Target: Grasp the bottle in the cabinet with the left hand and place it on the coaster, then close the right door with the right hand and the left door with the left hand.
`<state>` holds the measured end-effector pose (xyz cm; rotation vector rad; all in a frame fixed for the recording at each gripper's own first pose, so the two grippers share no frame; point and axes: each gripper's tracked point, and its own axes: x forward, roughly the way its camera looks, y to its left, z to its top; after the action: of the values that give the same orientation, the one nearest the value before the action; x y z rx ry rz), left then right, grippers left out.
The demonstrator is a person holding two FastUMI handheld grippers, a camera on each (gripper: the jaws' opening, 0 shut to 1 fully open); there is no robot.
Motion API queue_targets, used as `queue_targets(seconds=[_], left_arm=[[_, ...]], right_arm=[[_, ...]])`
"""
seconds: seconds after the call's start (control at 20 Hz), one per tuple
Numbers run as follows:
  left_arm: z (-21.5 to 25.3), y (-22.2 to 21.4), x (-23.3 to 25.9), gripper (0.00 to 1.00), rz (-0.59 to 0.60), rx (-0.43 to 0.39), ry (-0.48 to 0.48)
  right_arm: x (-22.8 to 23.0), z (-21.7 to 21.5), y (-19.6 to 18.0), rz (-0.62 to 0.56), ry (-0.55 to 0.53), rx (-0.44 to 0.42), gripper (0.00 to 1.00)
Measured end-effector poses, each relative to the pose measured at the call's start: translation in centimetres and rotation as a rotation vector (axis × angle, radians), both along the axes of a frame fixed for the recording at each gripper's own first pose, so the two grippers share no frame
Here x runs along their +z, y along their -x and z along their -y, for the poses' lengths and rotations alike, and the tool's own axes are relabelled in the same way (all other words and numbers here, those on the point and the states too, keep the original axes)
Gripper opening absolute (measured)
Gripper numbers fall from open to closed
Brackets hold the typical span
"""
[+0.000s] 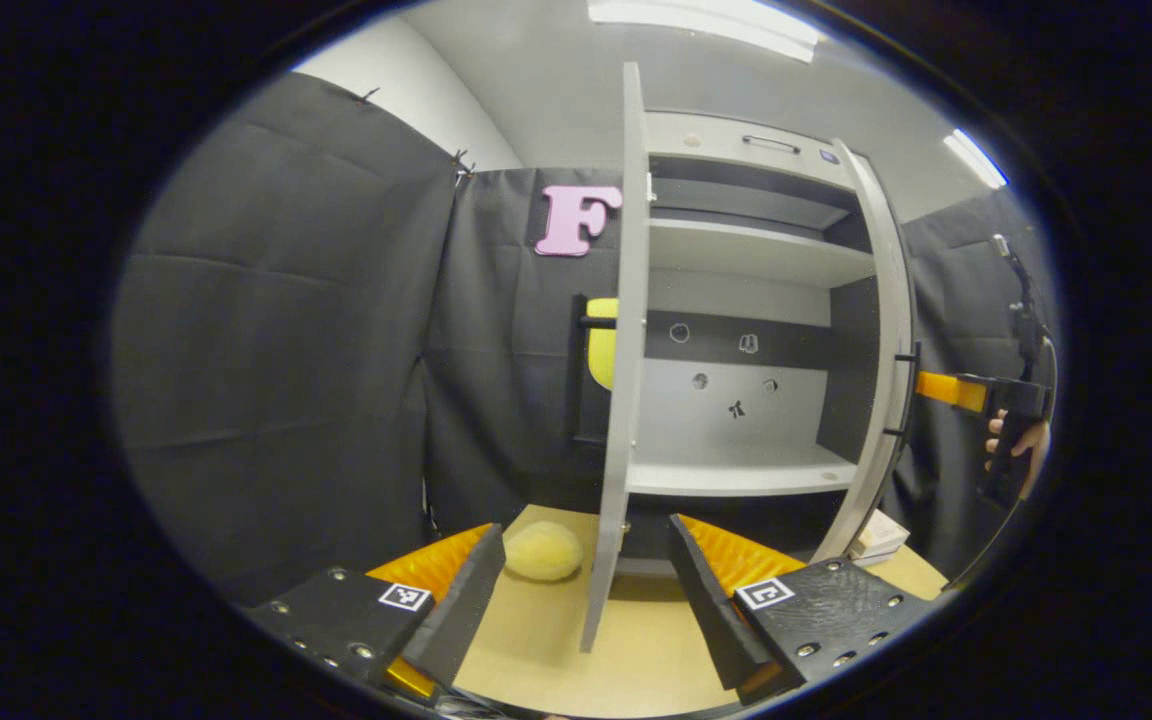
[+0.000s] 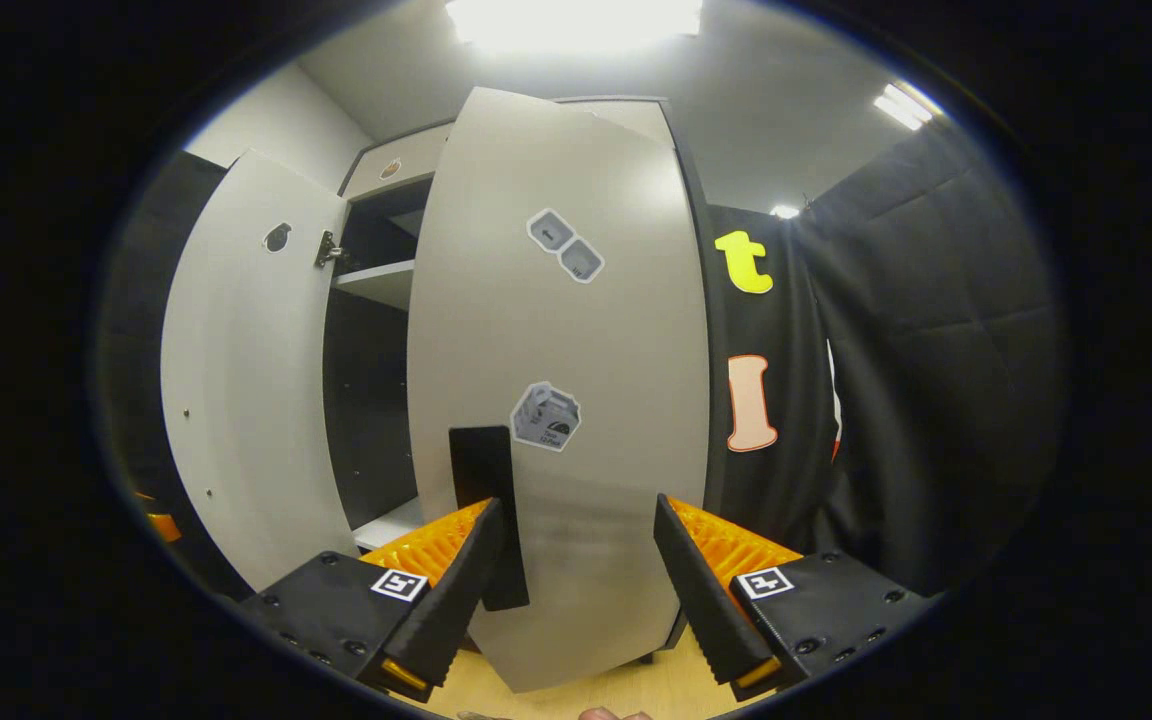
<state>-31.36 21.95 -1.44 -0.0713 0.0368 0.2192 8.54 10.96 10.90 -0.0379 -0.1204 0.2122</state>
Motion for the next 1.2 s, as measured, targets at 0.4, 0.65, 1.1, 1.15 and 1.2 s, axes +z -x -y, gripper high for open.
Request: queue_targets(seconds=[0.4,0.65,1.1,1.15,1.2], left_arm=[[-7.1,0.4,-0.1,0.94,0.001,0.019,0.034],[-10.3,-2.8,1.7,0.94,0.034,-0.034,0.101],[-12.0,-9.1,6.9,0.94,0.097,-0.130,-0.014],[-12.0,-10.0,7.3,0.94,0.109,-0.153,-0.043],[-12.2,-10.7,7.5,0.94,0.107,-0.166,-0.066]], right_arm=[[-1.6,0.2,0.9,-0.018,-0.019,-0.044,0.96],[-2.1,0.1,1.3,-0.002,0.017,-0.060,0.96],[-6.2,1.3,3.8,-0.077,-0.040,-0.088,0.96],[-6.2,1.9,4.2,-0.067,-0.036,-0.103,0.96],[-6.6,2.6,4.6,-0.068,-0.031,-0.125,0.96]])
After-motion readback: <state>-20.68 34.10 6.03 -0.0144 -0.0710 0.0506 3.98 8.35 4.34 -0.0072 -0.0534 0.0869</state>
